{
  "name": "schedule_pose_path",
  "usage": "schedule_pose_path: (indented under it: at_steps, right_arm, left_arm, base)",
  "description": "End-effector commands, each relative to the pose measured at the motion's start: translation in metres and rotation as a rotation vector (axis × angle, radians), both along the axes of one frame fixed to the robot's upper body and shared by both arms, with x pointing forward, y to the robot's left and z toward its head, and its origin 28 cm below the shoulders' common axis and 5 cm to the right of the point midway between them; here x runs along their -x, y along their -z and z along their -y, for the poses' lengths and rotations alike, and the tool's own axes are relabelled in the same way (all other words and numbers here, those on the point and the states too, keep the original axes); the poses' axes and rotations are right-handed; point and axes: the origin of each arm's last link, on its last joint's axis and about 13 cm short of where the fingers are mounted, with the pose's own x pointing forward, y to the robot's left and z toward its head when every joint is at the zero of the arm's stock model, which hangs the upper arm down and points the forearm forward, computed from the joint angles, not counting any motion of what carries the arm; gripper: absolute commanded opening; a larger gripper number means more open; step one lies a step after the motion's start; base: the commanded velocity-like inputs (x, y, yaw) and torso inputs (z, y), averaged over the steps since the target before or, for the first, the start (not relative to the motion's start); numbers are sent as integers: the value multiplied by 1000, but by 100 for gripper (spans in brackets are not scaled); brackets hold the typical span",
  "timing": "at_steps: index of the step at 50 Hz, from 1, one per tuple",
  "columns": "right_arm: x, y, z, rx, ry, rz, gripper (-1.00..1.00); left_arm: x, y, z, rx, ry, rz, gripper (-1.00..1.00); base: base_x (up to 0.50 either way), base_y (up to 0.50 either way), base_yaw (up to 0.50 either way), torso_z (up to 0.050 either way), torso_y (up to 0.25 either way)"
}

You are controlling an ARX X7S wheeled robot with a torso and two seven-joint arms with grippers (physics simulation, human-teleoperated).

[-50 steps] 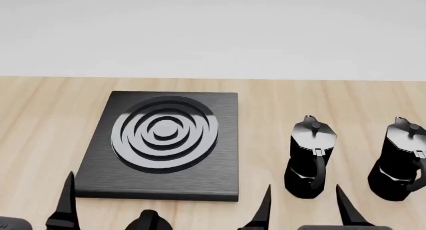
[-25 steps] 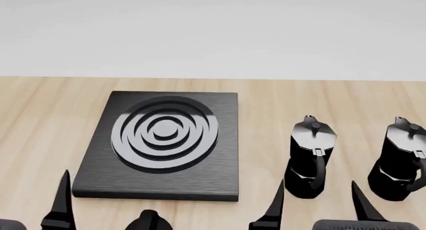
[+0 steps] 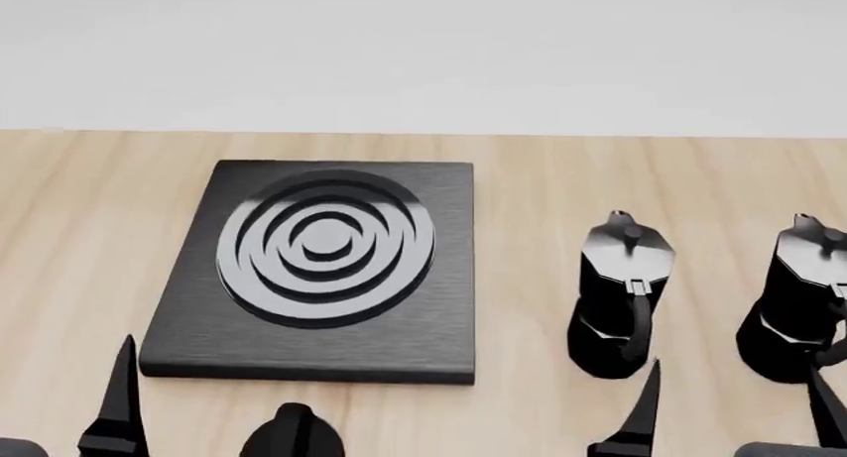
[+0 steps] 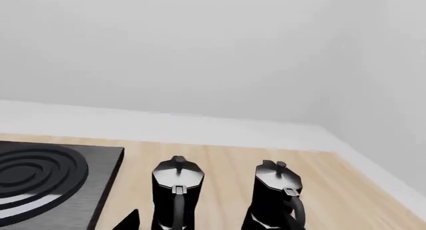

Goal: Put the right moka pot on the stove.

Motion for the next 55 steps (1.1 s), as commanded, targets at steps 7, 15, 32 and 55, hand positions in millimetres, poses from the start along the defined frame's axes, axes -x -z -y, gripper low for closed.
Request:
schedule_pose_path:
  at_steps: [7, 15, 32, 55]
  right_arm:
    - [4, -4, 6, 20, 21, -1, 100]
    - [5, -6, 5, 16, 14, 6, 100]
    - [3, -6, 3, 17, 8, 1, 100]
    - [4, -6, 4, 20, 13, 1, 100]
  left_arm:
    - [-1, 1, 0, 3, -1, 1, 100]
    - [0, 1, 0, -1, 0, 5, 100]
    - [0, 0, 0, 1, -1, 5, 100]
    - [0, 0, 0, -2, -1, 8, 100]
  base:
    - [0, 0, 0, 3, -160]
    - [0, 0, 0, 3, -149]
    - [0, 0, 0, 3, -143]
    - [0, 0, 0, 3, -115]
